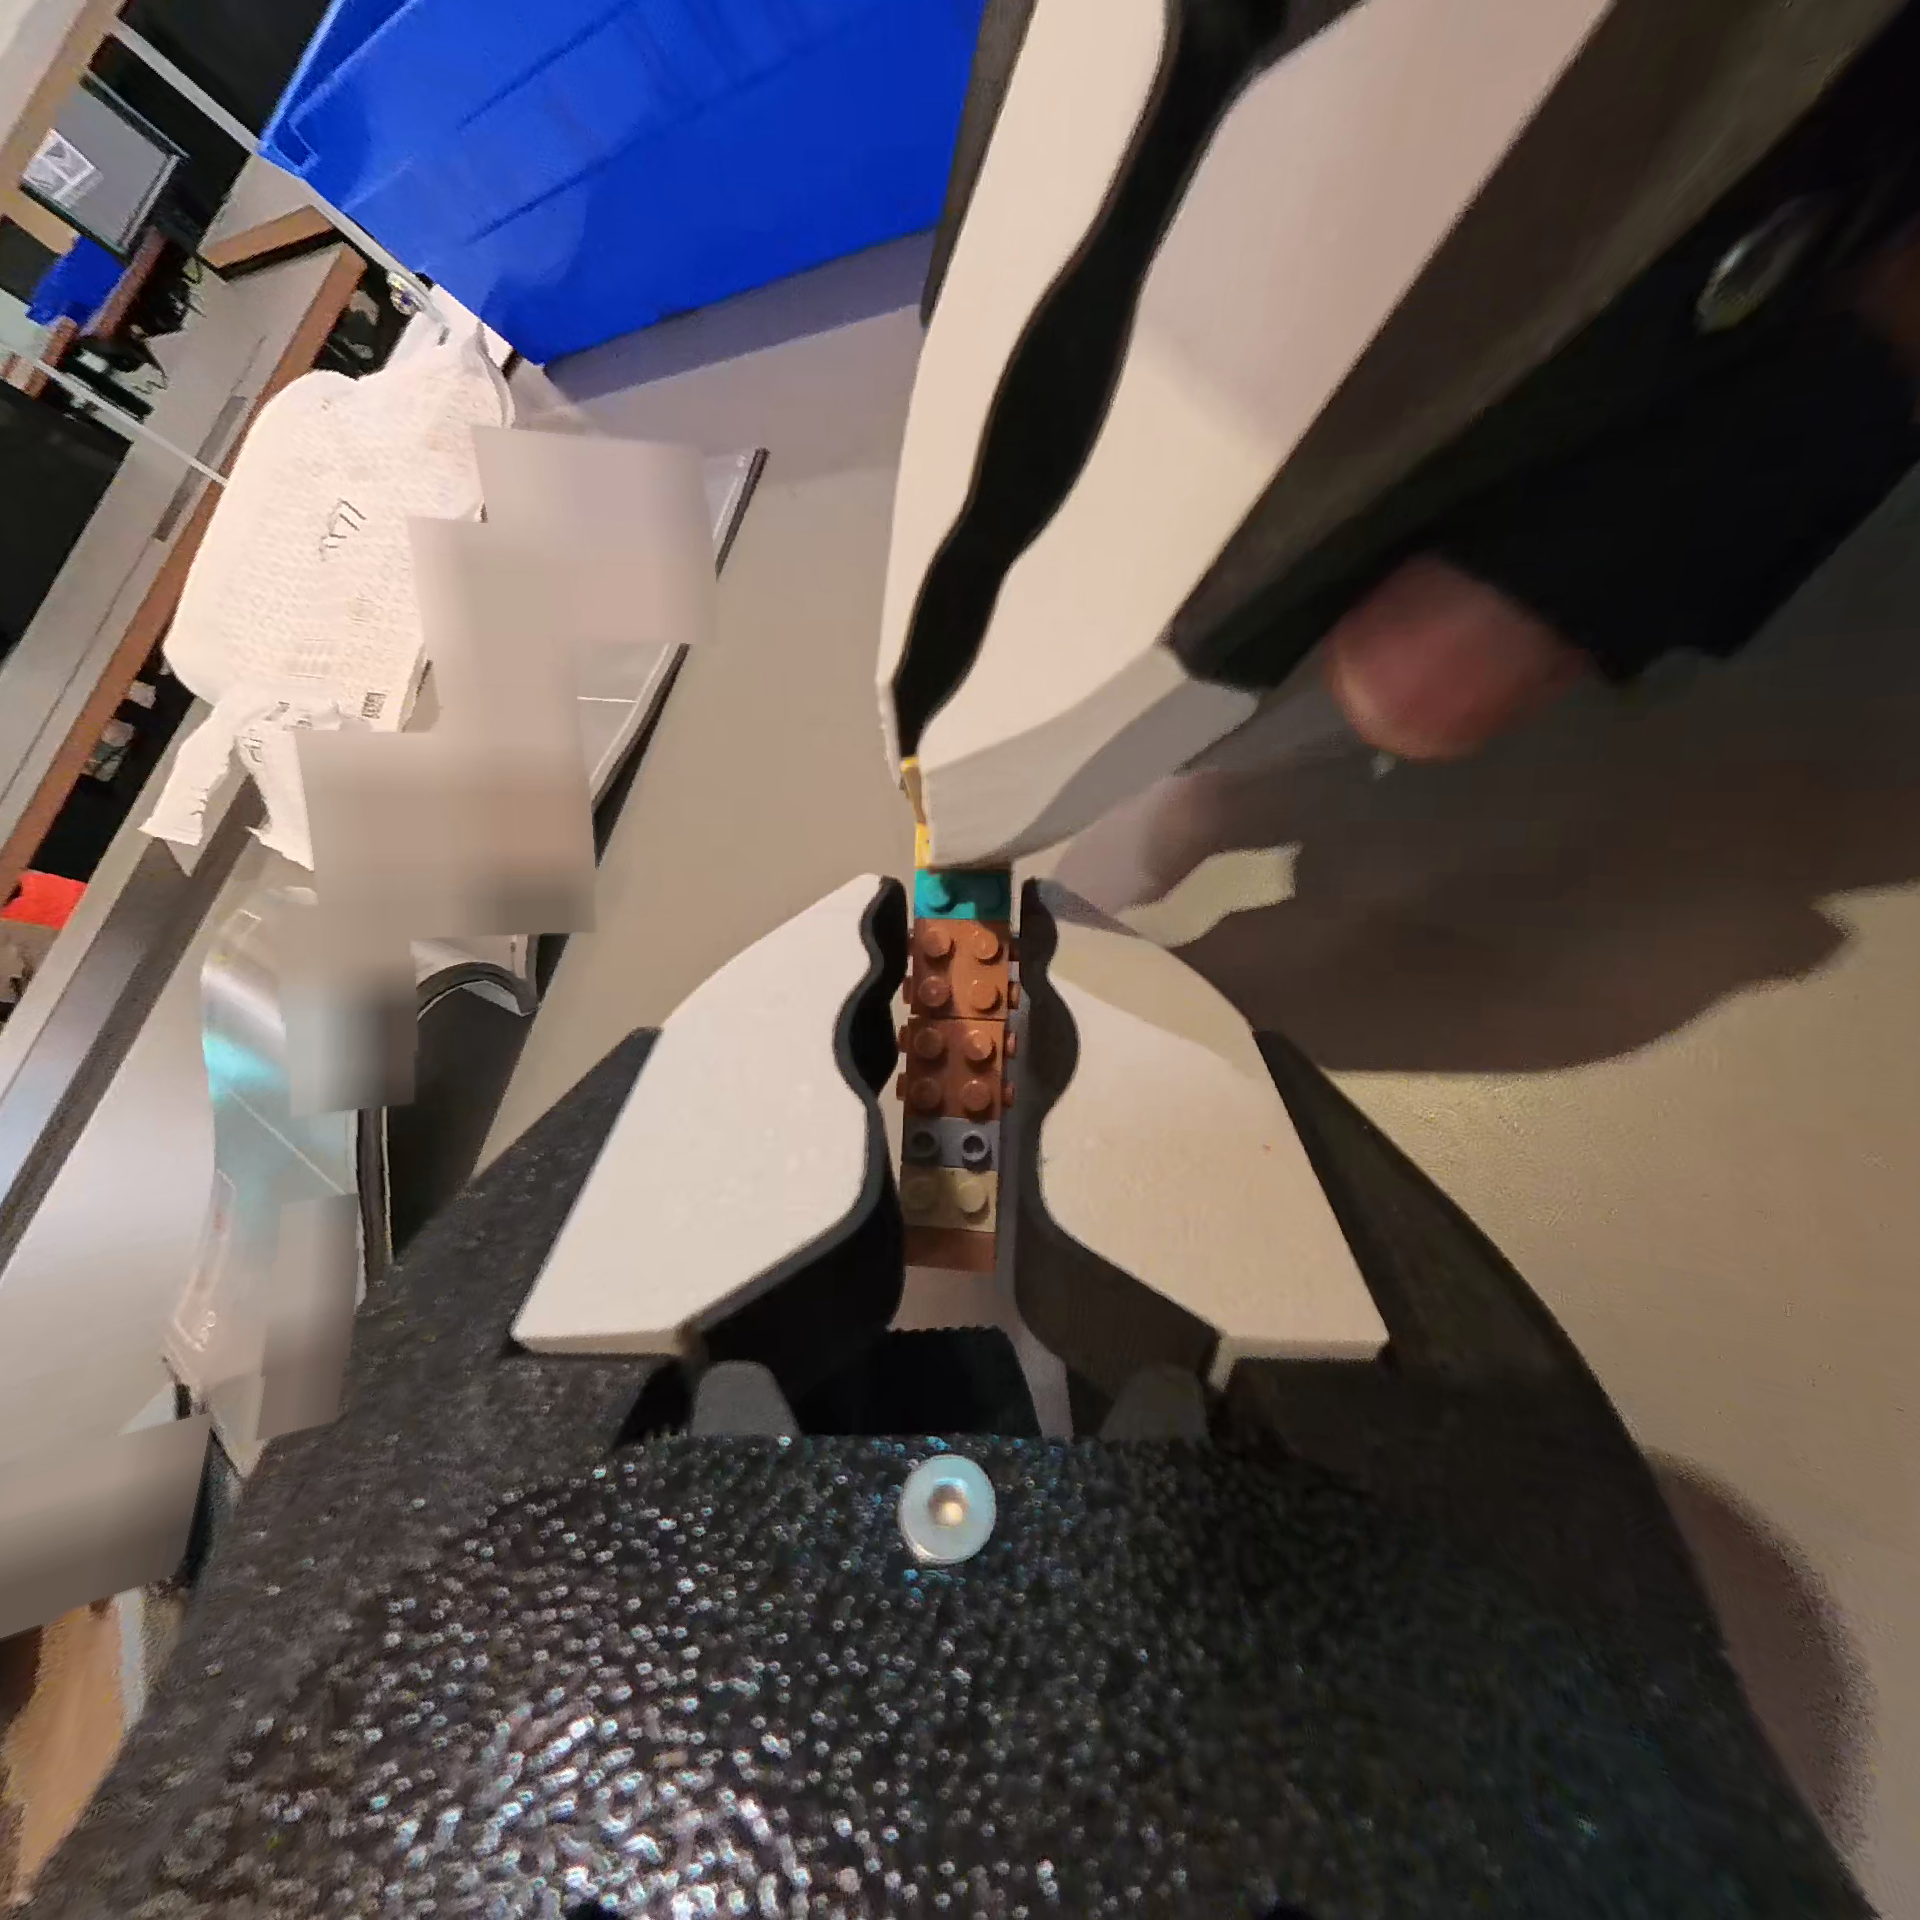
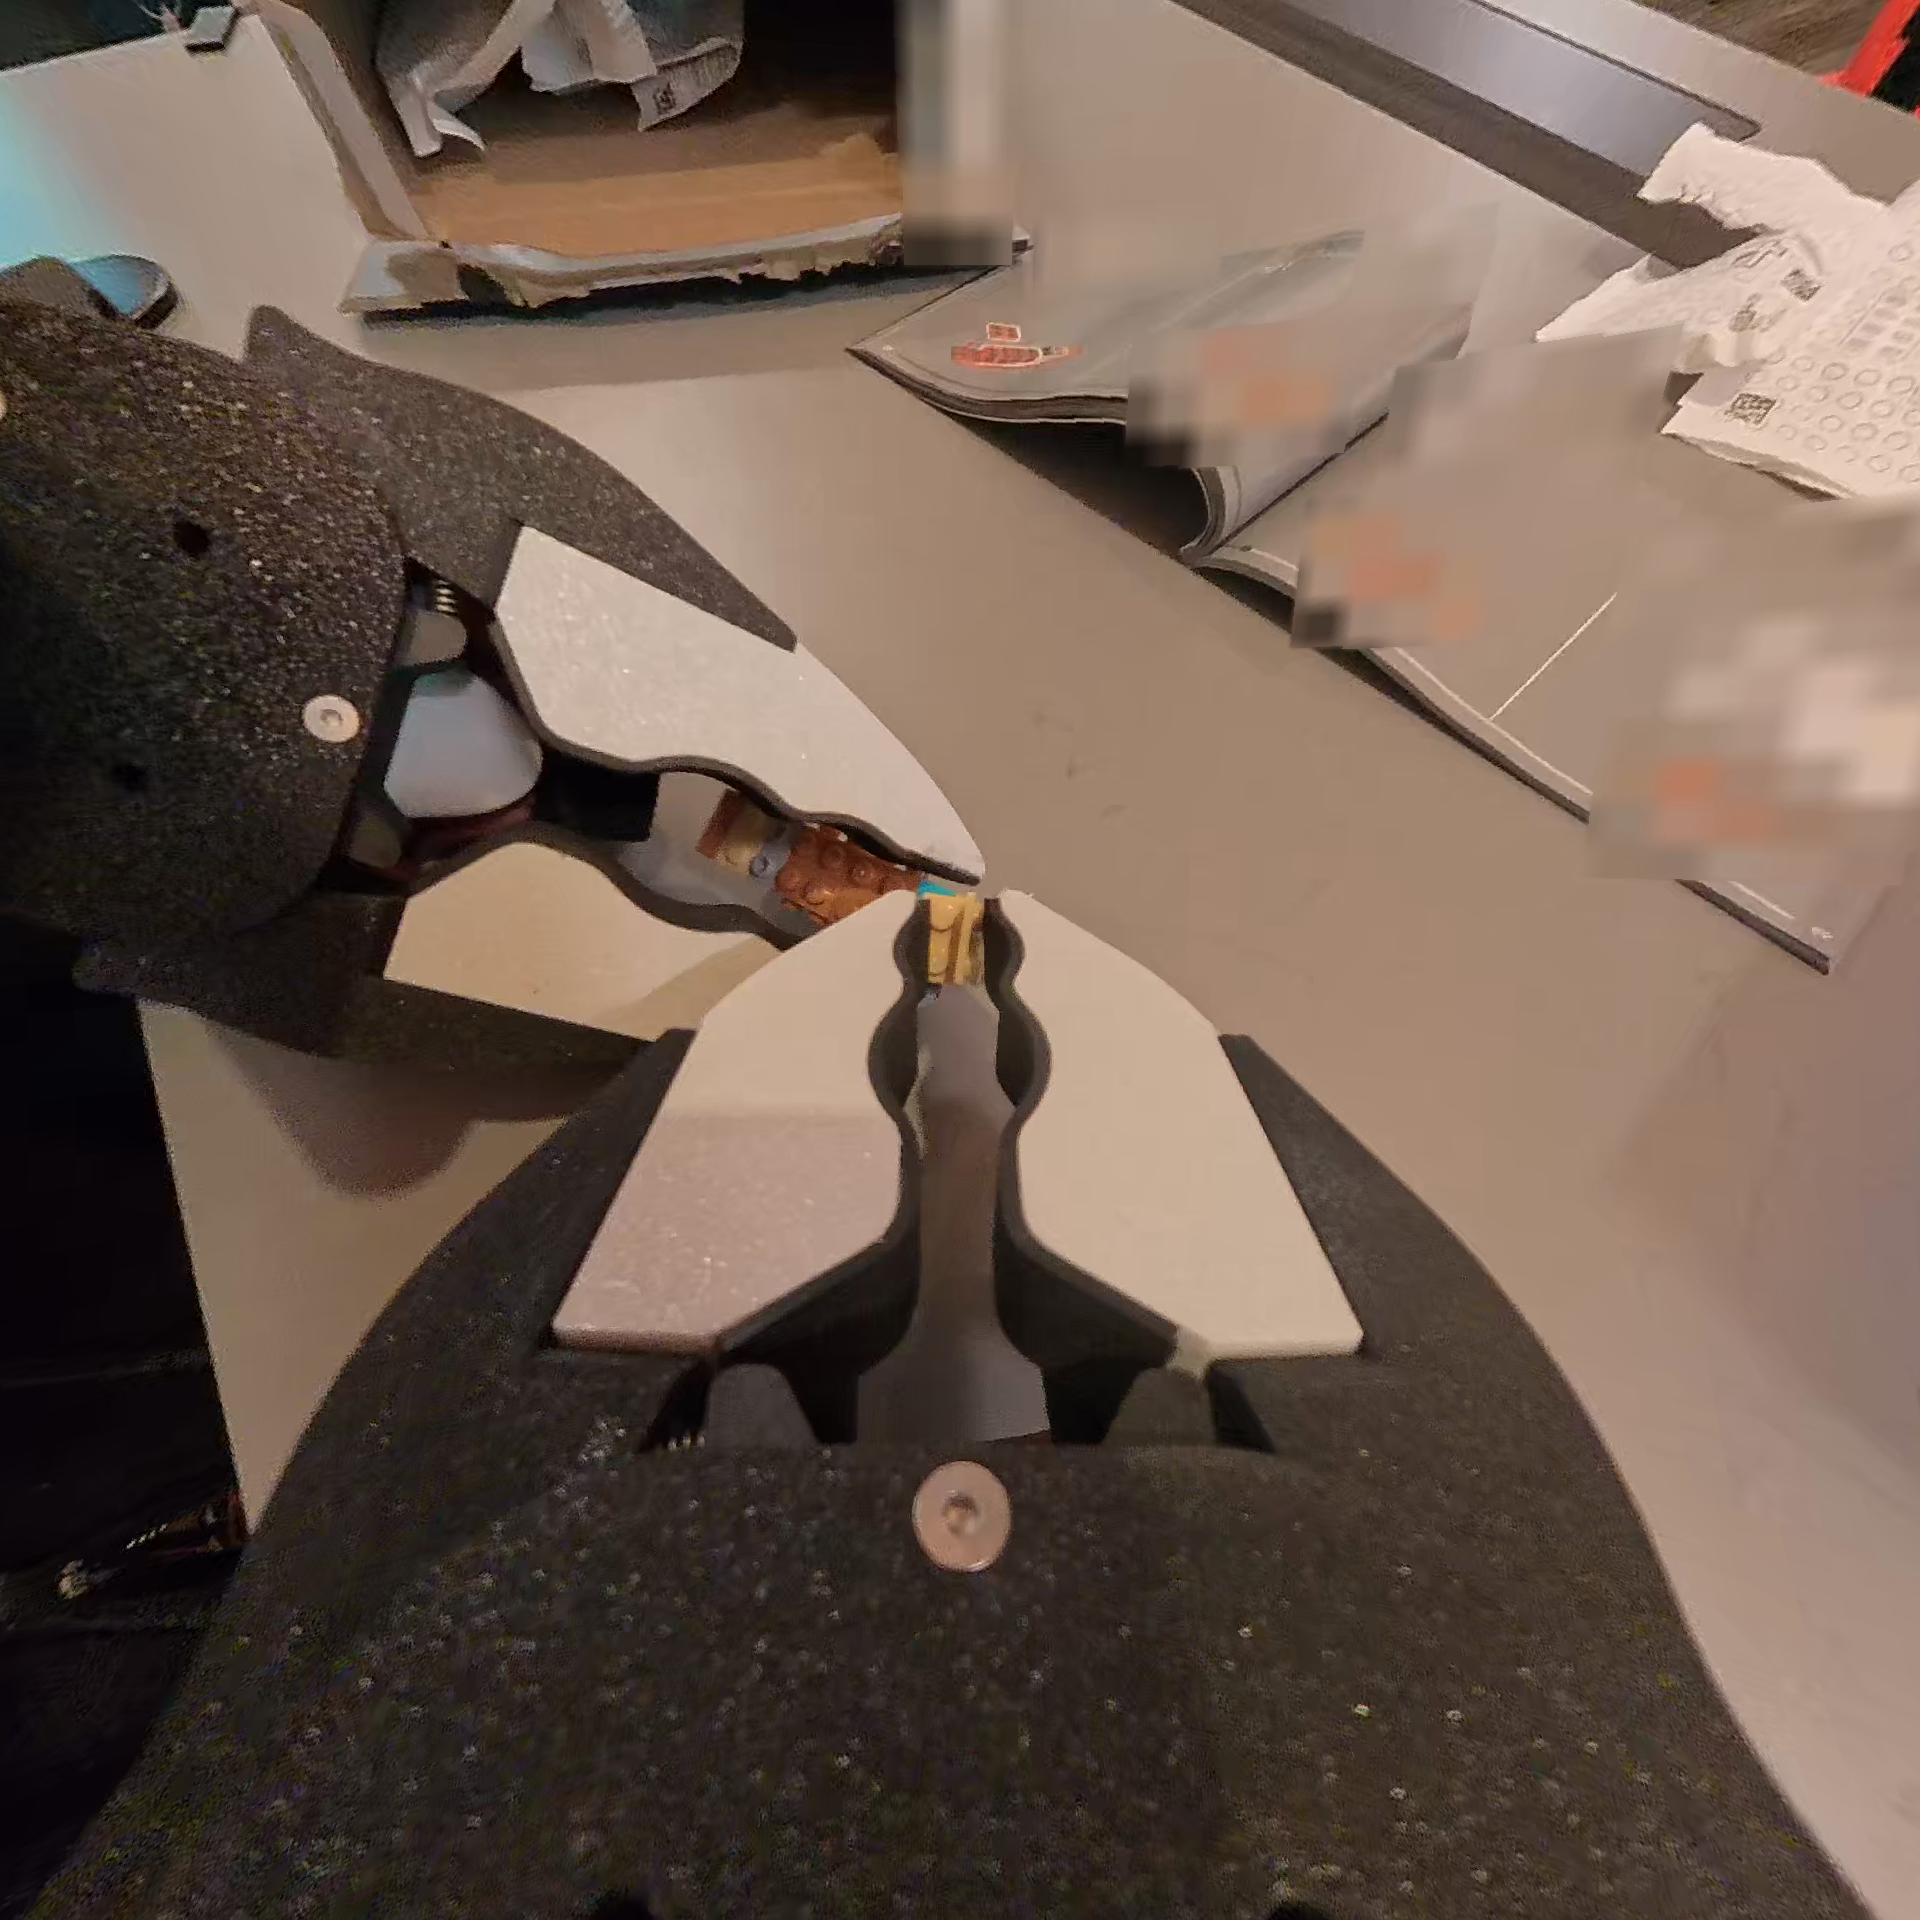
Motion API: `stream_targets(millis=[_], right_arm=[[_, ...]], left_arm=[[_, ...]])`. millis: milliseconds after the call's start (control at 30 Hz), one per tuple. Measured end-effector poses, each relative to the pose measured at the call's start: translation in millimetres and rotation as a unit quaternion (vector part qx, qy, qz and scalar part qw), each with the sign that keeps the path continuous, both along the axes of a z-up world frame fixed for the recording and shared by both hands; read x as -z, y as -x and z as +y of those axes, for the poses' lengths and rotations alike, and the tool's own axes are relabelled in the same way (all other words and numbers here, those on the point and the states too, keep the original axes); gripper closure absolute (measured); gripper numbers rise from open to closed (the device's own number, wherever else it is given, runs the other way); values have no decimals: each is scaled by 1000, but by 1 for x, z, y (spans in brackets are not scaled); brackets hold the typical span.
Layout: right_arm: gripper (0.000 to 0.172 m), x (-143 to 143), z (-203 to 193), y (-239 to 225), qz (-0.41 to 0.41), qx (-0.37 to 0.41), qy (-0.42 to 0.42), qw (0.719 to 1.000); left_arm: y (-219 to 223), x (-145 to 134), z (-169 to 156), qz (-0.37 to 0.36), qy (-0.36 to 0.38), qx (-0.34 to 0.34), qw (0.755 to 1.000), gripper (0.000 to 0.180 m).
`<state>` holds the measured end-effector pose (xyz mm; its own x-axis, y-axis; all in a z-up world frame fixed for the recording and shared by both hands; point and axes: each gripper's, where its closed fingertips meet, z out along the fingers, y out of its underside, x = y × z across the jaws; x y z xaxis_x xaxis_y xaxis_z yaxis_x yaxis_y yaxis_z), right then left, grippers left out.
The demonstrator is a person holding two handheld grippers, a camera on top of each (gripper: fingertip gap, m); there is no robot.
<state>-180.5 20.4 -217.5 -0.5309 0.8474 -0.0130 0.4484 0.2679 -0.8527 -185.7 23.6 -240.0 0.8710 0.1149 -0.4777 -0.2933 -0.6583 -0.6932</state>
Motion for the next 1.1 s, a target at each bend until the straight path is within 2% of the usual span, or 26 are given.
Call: stream_targets(millis=[200, 467, 800, 1100], right_arm=[[162, 2, -1, 4, 22, 25, -21, 999], [157, 4, 0, 7, 47, 52, -42, 997], [155, 4, 1, 7, 41, 52, -37, 997], [152, 5, -1, 5, 29, 38, -19, 999]], left_arm=[[4, 0, -2, 26, 7, -14, 1000, 160], [5, 0, -2, 19, 3, -17, 1000, 160], [2, 1, -2, -11, -8, -11, 1000, 160], [-3, 2, -2, -70, -20, 7, 997, 160]])
